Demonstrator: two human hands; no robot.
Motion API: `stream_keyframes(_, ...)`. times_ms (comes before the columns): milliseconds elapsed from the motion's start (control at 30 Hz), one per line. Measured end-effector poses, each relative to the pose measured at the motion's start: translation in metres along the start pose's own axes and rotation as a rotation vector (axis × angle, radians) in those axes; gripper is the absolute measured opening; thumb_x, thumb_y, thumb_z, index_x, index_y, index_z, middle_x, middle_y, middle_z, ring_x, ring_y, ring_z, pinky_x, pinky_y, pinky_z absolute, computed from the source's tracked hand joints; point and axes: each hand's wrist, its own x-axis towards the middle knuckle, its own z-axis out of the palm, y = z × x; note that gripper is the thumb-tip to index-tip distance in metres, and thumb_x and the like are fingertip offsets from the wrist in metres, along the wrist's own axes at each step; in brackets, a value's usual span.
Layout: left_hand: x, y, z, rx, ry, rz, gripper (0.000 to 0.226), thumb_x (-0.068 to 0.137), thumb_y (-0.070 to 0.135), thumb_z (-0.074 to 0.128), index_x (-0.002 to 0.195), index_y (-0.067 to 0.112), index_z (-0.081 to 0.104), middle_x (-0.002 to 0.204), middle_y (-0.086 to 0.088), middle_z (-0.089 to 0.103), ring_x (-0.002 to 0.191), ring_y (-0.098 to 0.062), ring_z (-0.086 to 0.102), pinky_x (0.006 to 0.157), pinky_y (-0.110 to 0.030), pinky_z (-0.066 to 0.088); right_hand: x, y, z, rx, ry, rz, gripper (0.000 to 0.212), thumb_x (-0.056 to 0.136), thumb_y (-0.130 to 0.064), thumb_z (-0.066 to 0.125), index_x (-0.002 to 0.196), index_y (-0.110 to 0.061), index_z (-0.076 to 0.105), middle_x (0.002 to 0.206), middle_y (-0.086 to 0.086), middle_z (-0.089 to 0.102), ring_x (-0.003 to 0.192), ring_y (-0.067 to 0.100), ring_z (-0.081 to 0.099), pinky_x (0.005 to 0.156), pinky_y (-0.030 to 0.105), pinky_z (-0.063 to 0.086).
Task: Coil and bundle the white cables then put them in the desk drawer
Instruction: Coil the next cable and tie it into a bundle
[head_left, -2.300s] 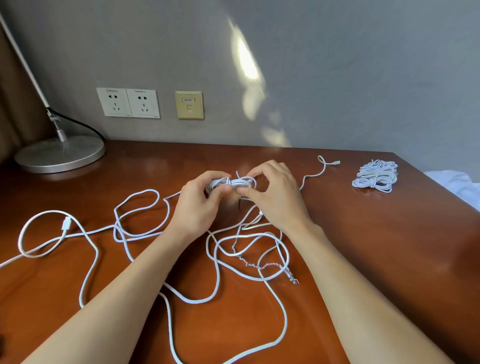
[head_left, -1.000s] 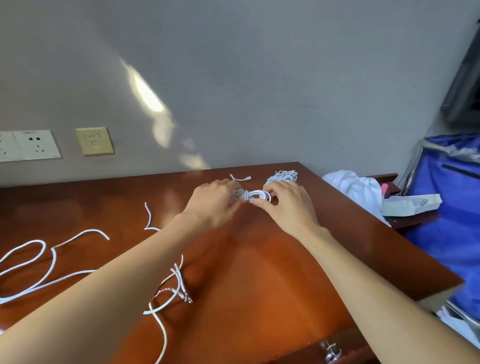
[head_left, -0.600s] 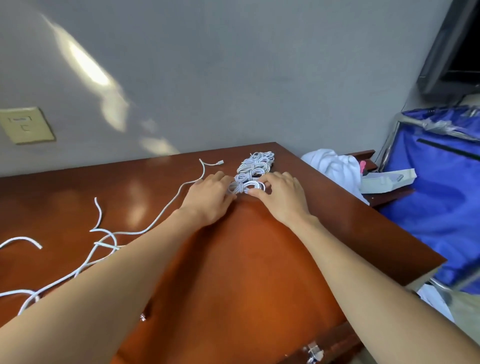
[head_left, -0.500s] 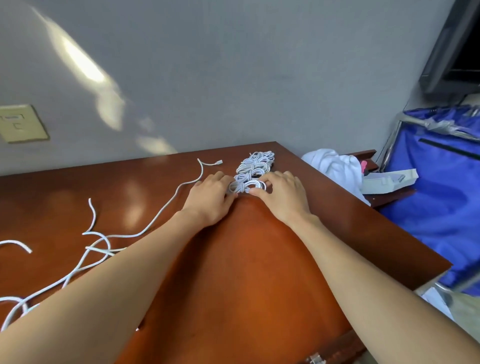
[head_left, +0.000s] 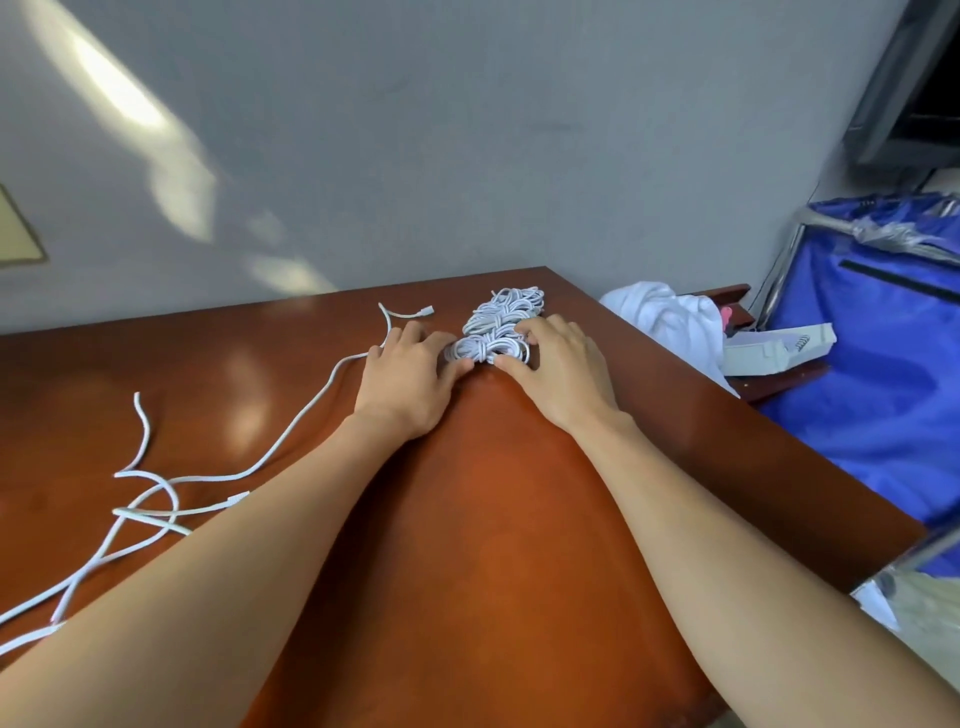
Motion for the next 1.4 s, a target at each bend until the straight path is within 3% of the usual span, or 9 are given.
stream_keyframes(167,-0.004,-0.001,-0.001,-0.002,0.039,0.014,0.049,0.103,0.054,0.048,0.138,0.021,0.059,0.135,-0.003,0.055,0.127,-0.027,0.046,0.106,-0.042,0.037,-0.002,-0.003,0.000,-0.040,0.007,-0.057,0.050,0.096,-0.053,0.062,0.136,-0.024,0.059,0.131,-0.001,0.062,0.122,0.022,0.054,0.106,0.039,0.037)
stream_keyframes(400,-0.025,0.005,-0.011,0.097,0.136,0.025,0.031,0.105,0.037,0.051,0.123,0.017,0.065,0.120,-0.005,0.056,0.110,-0.029,0.050,0.095,-0.039,0.038,-0.015,-0.010,-0.007,-0.090,0.035,-0.135,0.043,0.097,-0.044,0.063,0.134,-0.023,0.061,0.134,-0.006,0.059,0.129,0.019,0.049,0.116,0.035,0.019)
stream_keyframes(600,-0.048,-0.006,-0.030,0.187,0.067,0.008,0.041,0.101,0.038,0.055,0.138,0.020,0.055,0.138,-0.002,0.048,0.129,-0.028,0.039,0.108,-0.037,0.031,-0.026,-0.032,-0.015,-0.107,-0.017,-0.212,0.049,0.100,-0.039,0.059,0.144,-0.020,0.052,0.145,-0.005,0.054,0.139,0.017,0.041,0.123,0.040,0.014)
stream_keyframes(800,-0.057,-0.030,-0.055,0.202,0.016,-0.081,0.047,0.103,0.037,0.052,0.146,0.019,0.047,0.149,0.000,0.041,0.138,-0.026,0.034,0.114,-0.037,0.029,-0.029,-0.072,-0.014,0.010,-0.081,-0.288,0.051,0.104,-0.034,0.053,0.152,-0.020,0.045,0.155,-0.004,0.046,0.145,0.016,0.034,0.122,0.035,0.014)
stream_keyframes(900,-0.066,-0.046,-0.058,0.108,-0.022,-0.167,0.044,0.103,0.034,0.052,0.144,0.018,0.049,0.148,-0.001,0.043,0.134,-0.028,0.038,0.111,-0.039,0.033,-0.025,-0.091,-0.004,0.040,-0.128,-0.325,0.052,0.105,-0.030,0.051,0.155,-0.019,0.042,0.158,-0.004,0.043,0.148,0.017,0.031,0.123,0.035,0.014)
stream_keyframes(1067,-0.071,-0.057,-0.057,0.112,-0.031,-0.156,0.041,0.104,0.020,0.045,0.144,0.018,0.051,0.144,0.001,0.047,0.130,-0.025,0.042,0.107,-0.037,0.034,-0.011,-0.115,0.016,0.002,-0.160,-0.384,0.052,0.104,-0.027,0.050,0.155,-0.017,0.042,0.159,-0.003,0.043,0.148,0.018,0.031,0.122,0.037,0.016)
stream_keyframes(1400,-0.066,-0.079,-0.085,0.062,0.122,-0.192,0.049,0.083,-0.006,0.054,0.120,0.023,0.065,0.128,0.000,0.059,0.120,-0.025,0.050,0.098,-0.035,0.035,0.025,-0.136,0.039,-0.109,-0.210,-0.429,0.059,0.099,-0.004,0.048,0.156,-0.019,0.040,0.166,-0.002,0.030,0.149,0.023,0.027,0.119,0.039,0.022)
